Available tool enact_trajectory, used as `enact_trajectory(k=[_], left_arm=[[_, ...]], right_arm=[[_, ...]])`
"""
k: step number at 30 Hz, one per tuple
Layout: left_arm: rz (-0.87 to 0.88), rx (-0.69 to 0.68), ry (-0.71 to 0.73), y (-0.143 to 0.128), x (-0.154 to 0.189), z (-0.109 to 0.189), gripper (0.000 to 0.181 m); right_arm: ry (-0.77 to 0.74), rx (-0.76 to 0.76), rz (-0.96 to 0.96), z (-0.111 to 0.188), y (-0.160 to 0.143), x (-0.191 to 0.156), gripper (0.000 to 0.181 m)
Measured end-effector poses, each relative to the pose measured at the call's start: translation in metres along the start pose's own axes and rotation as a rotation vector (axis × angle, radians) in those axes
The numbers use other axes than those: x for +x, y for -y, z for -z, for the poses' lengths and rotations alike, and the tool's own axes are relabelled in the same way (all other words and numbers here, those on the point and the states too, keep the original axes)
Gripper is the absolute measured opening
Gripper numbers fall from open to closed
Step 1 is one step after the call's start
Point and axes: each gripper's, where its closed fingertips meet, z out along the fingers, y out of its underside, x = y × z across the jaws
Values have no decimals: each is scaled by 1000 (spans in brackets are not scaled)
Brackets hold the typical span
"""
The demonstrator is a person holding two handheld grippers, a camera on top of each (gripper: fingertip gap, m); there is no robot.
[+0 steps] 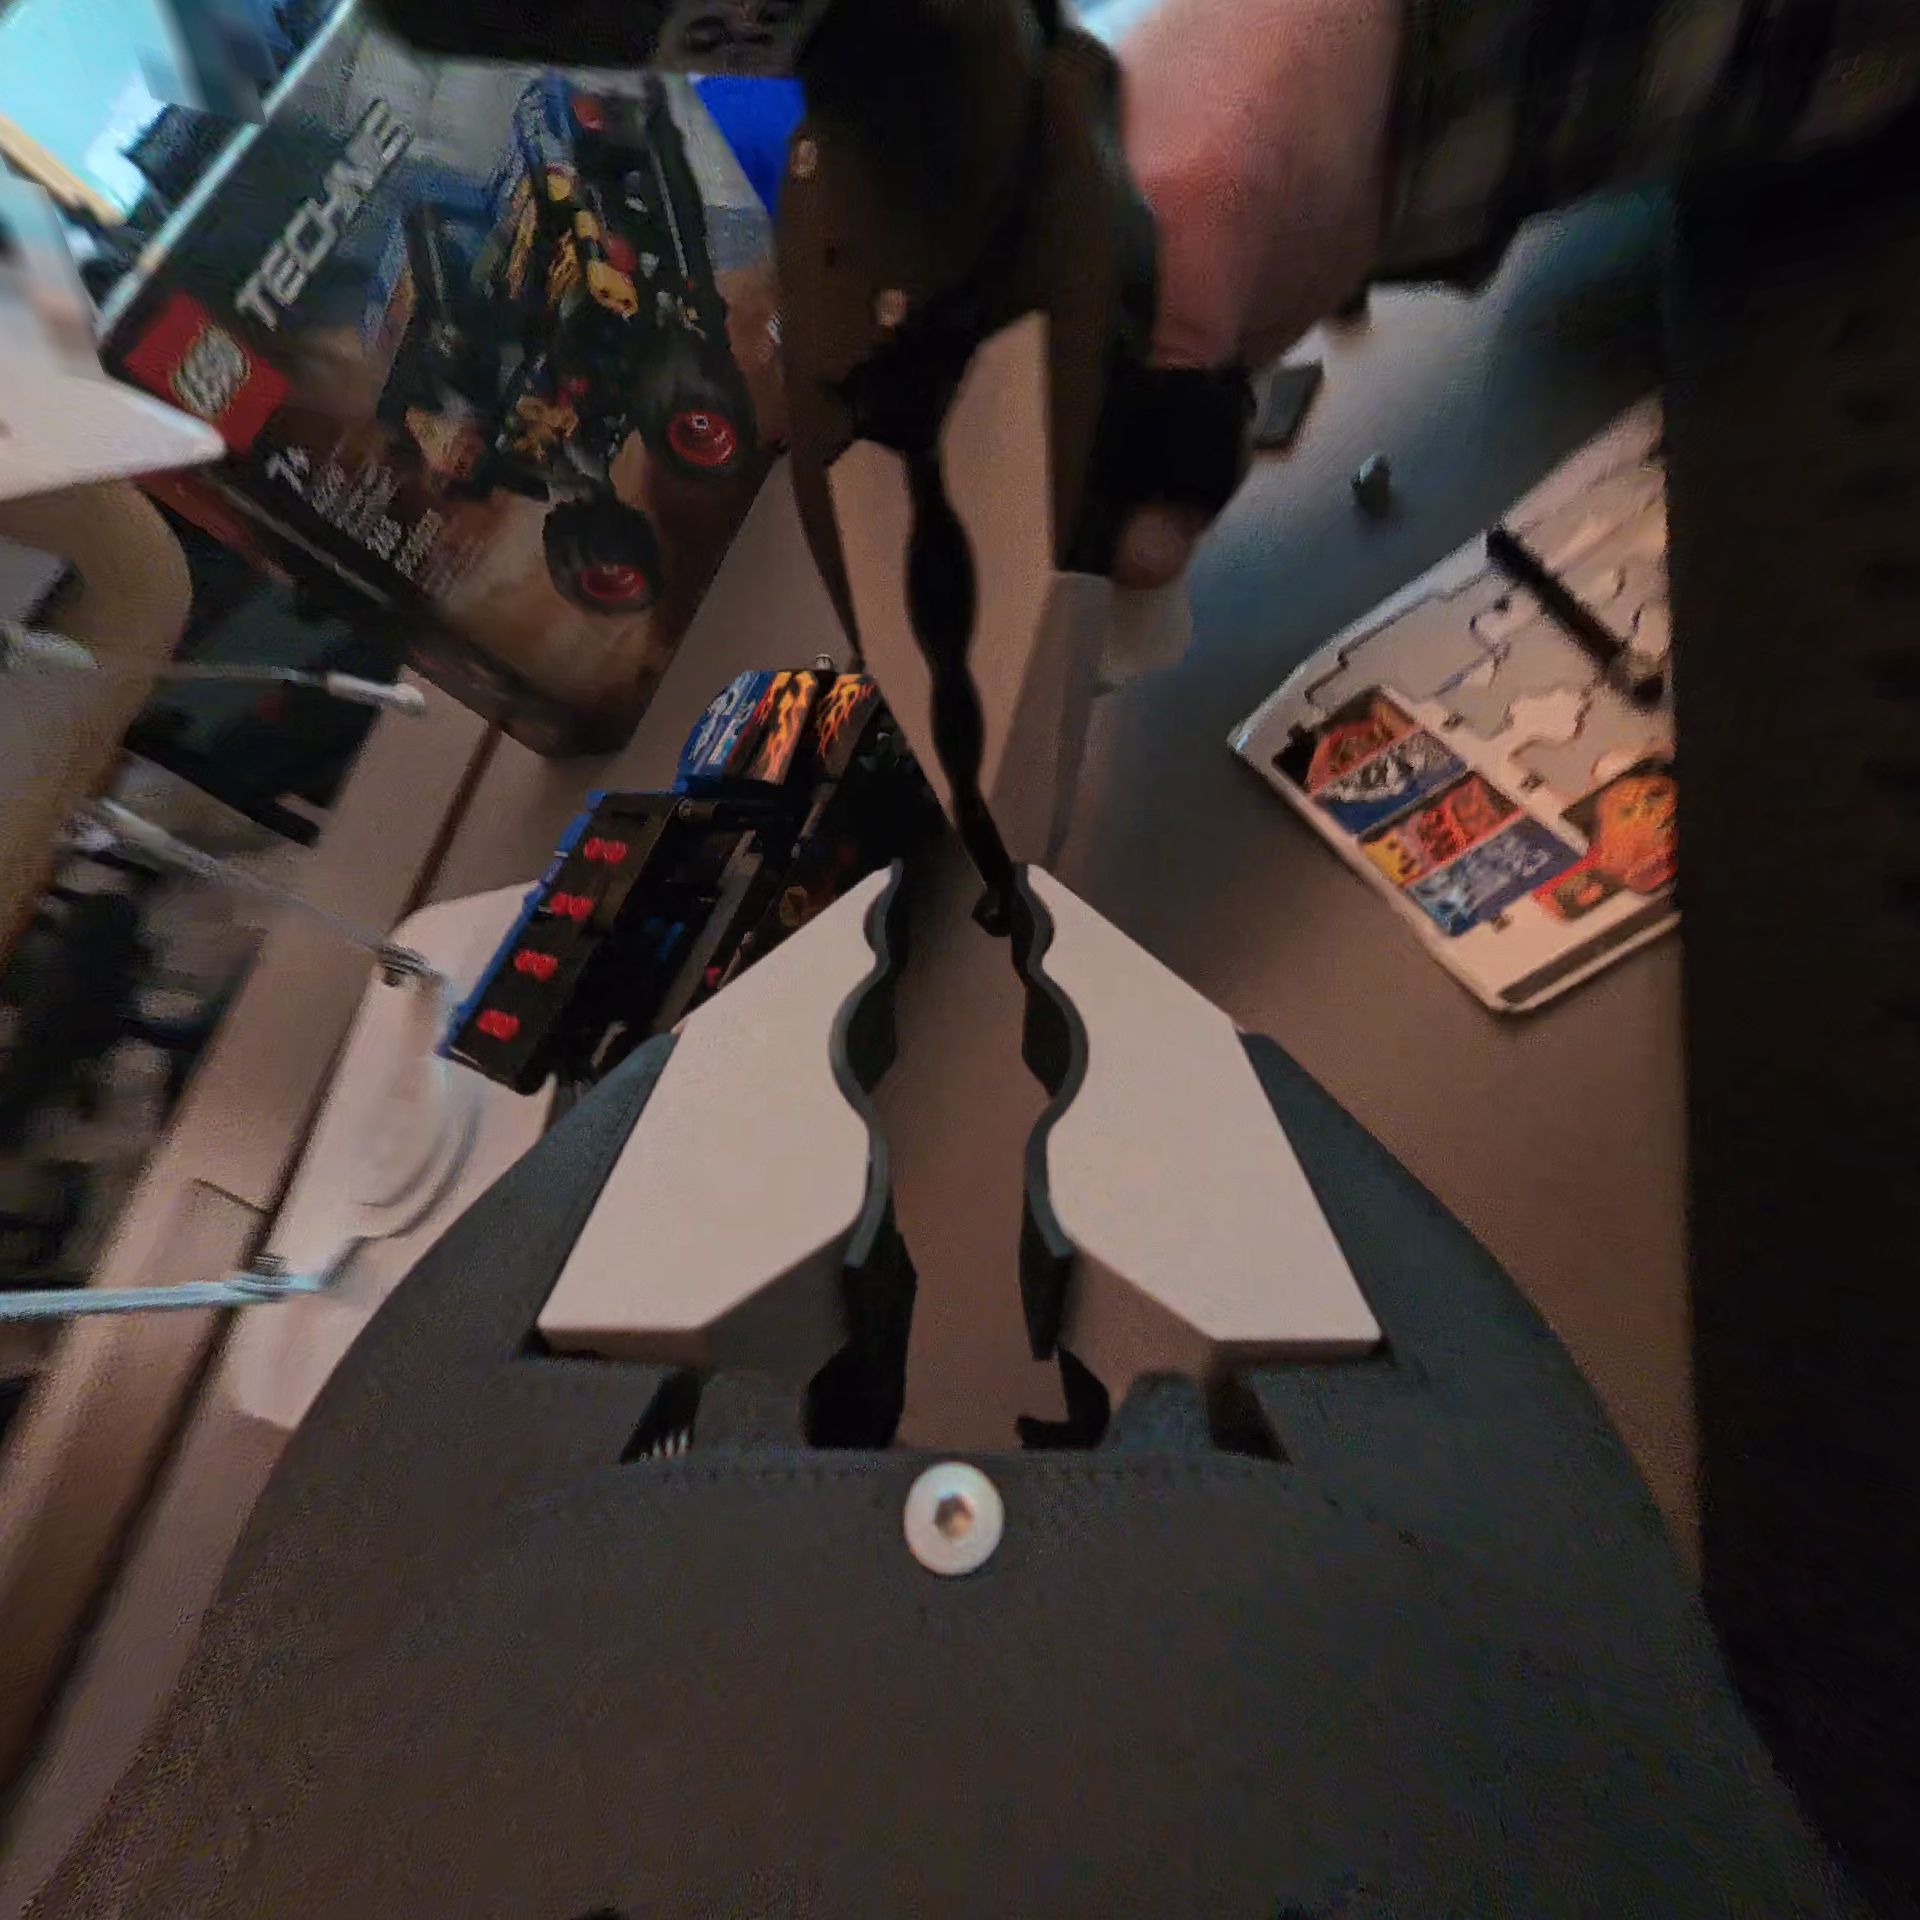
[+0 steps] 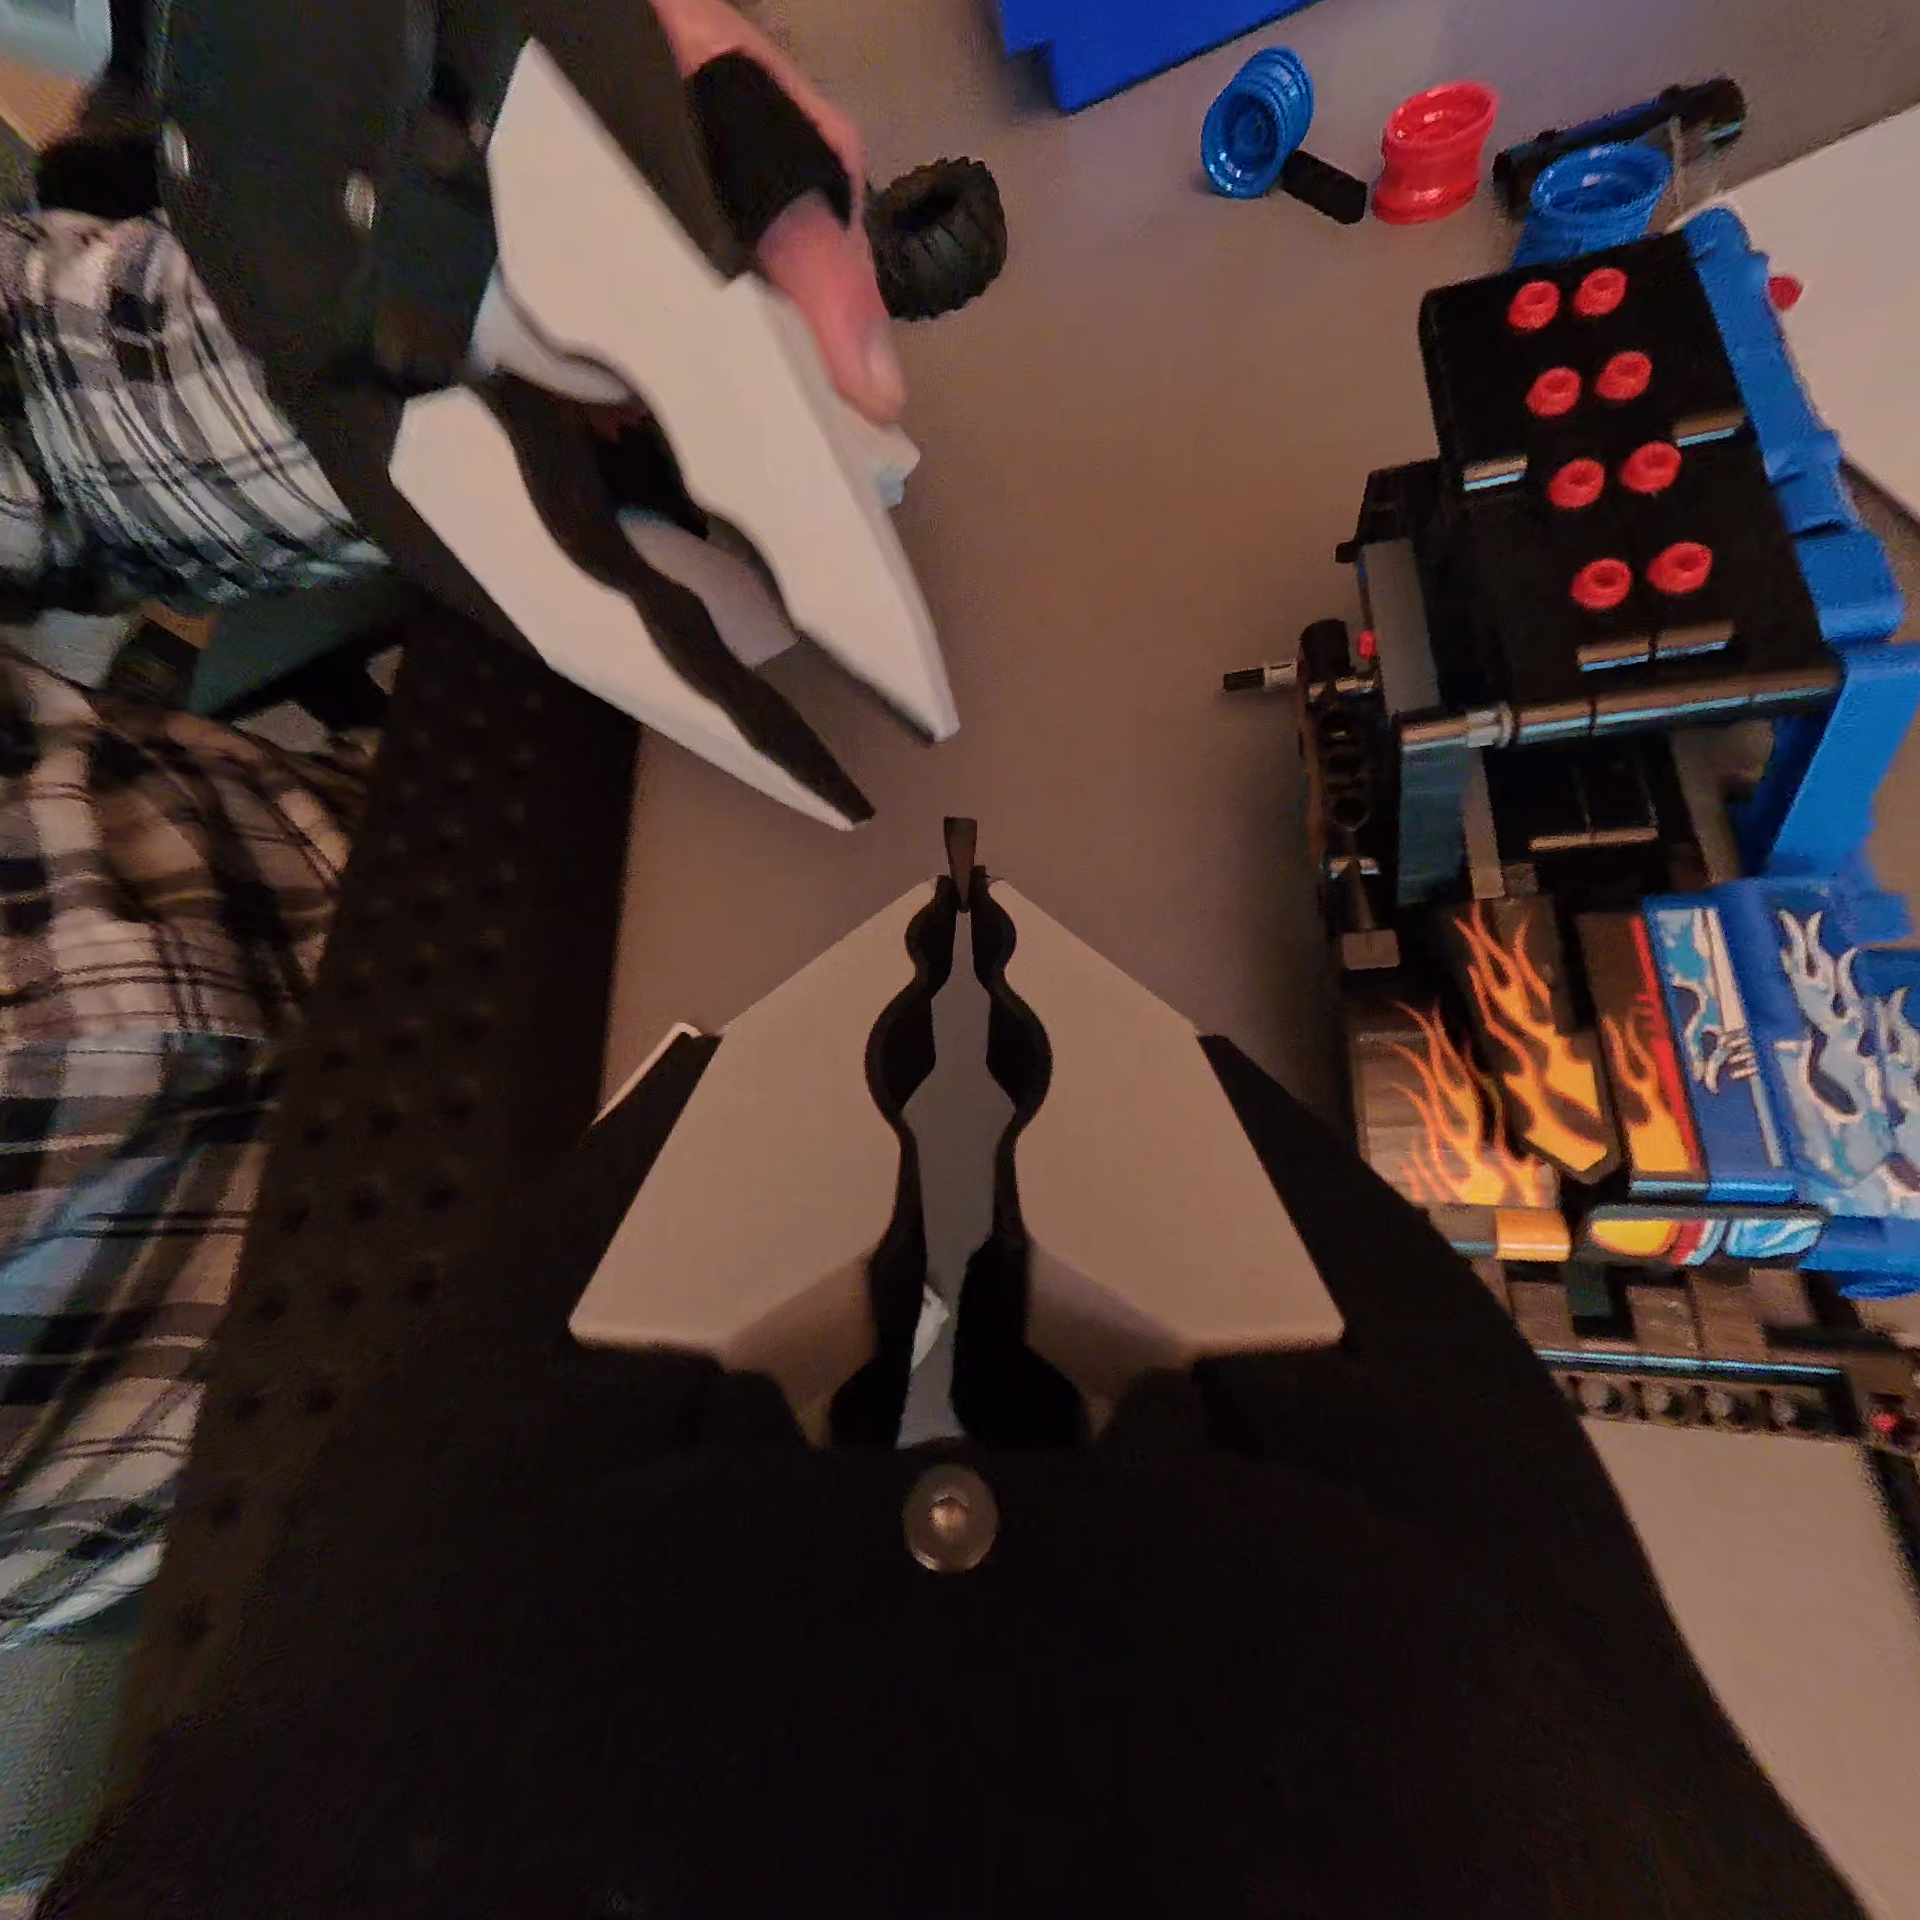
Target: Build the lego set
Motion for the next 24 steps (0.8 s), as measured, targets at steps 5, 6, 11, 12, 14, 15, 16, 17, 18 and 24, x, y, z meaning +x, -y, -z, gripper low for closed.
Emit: enact_trajectory(k=[5, 6, 11, 12, 14, 15, 16, 17, 18, 24], left_arm=[[-275, -92, 31, -3, 11, -5, 10], [-319, -114, 34, -5, 13, -7, 10], [-452, -200, 51, -15, 14, -14, 6], [-470, -208, 56, -15, 15, -15, 5], [-495, -222, 66, -16, 15, -16, 5], [-503, -228, 72, -17, 15, -17, 5], [-507, -230, 76, -17, 15, -18, 4], [-511, -230, 79, -18, 15, -18, 4], [-515, -234, 87, -19, 15, -18, 4], [-548, -278, 129, -25, 15, -22, 4]], right_arm=[[53, -3, -104, 1, -3, -1, 1], [60, -5, -117, 0, -4, -2, 0], [74, -20, -137, -2, -6, -3, 1], [74, -23, -144, -2, -7, -3, 0], [71, -28, -155, -2, -8, -2, 1], [67, -32, -159, -2, -9, -1, 1], [66, -36, -164, -2, -10, -1, 1], [65, -38, -170, -2, -10, -1, 0], [64, -39, -178, -3, -10, 0, 1], [33, -54, -248, -7, -13, 5, 1]])
